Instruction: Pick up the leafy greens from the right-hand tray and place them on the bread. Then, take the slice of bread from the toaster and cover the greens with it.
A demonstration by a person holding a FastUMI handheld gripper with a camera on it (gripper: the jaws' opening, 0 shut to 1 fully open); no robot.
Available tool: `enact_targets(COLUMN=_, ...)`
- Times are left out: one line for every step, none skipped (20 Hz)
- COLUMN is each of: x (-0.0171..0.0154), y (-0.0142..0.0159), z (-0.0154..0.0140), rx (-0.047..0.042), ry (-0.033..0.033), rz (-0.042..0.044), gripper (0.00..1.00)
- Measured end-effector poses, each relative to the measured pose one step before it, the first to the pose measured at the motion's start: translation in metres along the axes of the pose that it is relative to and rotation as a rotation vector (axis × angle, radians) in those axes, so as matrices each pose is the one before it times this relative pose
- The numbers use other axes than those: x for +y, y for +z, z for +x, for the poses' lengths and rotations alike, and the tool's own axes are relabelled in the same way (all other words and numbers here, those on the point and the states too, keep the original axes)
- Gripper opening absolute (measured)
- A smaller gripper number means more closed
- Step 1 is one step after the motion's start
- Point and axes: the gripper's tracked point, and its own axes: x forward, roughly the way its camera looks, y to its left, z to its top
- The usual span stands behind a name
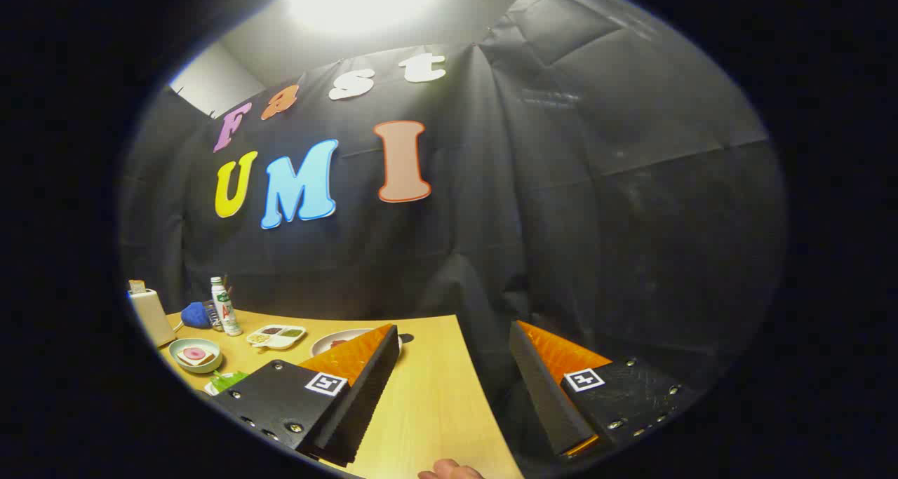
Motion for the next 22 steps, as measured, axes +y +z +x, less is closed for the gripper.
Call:
enact_targets(x=0.02054, y=0.00652, z=-0.01067, rx=-0.00003, ry=0.01224, rz=-0.02605, gripper=0.97)
enact_targets(x=0.01788, y=0.00665, z=-0.01108, rx=-0.00553, ry=0.00216, rz=-0.029, gripper=0.97)
enact_targets(x=0.02284, y=0.00388, z=-0.0114, rx=-0.00627, ry=0.01819, rz=-0.02654, gripper=0.97)
enact_targets(x=0.02479, y=0.00625, z=-0.01145, rx=-0.01084, ry=0.02684, rz=-0.00996, gripper=0.97)
enact_targets(x=0.02804, y=0.00322, z=-0.01069, rx=-0.0032, ry=0.03933, rz=0.00019, gripper=0.97)
enact_targets(x=0.02477, y=-0.00197, z=-0.00639, rx=0.01, ry=0.03616, rz=0.00301, gripper=0.97)
enact_targets(x=0.01937, y=-0.00547, z=-0.00186, rx=0.00928, ry=0.02029, rz=0.00083, gripper=0.97)
enact_targets(x=0.01456, y=-0.0043, z=-0.00176, rx=0.00824, ry=0.01349, rz=-0.00577, gripper=0.97)
enact_targets(x=0.01401, y=-0.00476, z=-0.00169, rx=0.0076, ry=0.01615, rz=-0.01156, gripper=0.97)
enact_targets(x=0.01287, y=-0.00326, z=-0.00109, rx=0.00728, ry=0.01539, rz=-0.01091, gripper=0.97)
enact_targets(x=0.00992, y=-0.00486, z=0.00079, rx=0.01038, ry=0.01785, rz=0.00021, gripper=0.97)
enact_targets(x=0.00831, y=-0.00159, z=0.00058, rx=0.00561, ry=0.01253, rz=0.01173, gripper=0.97)
enact_targets(x=0.00507, y=-0.00223, z=0.00221, rx=0.00354, ry=0.00906, rz=0.01801, gripper=0.97)
enact_targets(x=0.00404, y=-0.00287, z=0.0016, rx=0.00684, ry=0.00633, rz=0.00409, gripper=0.97)
enact_targets(x=0.00305, y=-0.00637, z=0.00412, rx=0.01153, ry=0.00214, rz=-0.00766, gripper=0.97)
enact_targets(x=0.00169, y=-0.00523, z=0.00447, rx=0.01428, ry=-0.00353, rz=-0.01186, gripper=0.97)
enact_targets(x=0.00485, y=-0.00748, z=0.00397, rx=0.02308, ry=0.00971, rz=-0.00624, gripper=0.97)
enact_targets(x=0.00798, y=-0.00884, z=0.00421, rx=0.03218, ry=0.02143, rz=0.00177, gripper=0.97)
enact_targets(x=0.00914, y=-0.01045, z=0.00506, rx=0.03562, ry=0.02849, rz=0.00372, gripper=0.97)
enact_targets(x=0.00585, y=-0.00845, z=0.00538, rx=0.0364, ry=0.01874, rz=0.00557, gripper=0.97)
enact_targets(x=0.00329, y=-0.01073, z=0.00667, rx=0.03838, ry=0.01242, rz=0.00231, gripper=0.97)
enact_targets(x=0.00291, y=-0.00823, z=0.00552, rx=0.03535, ry=0.00706, rz=-0.00315, gripper=0.97)
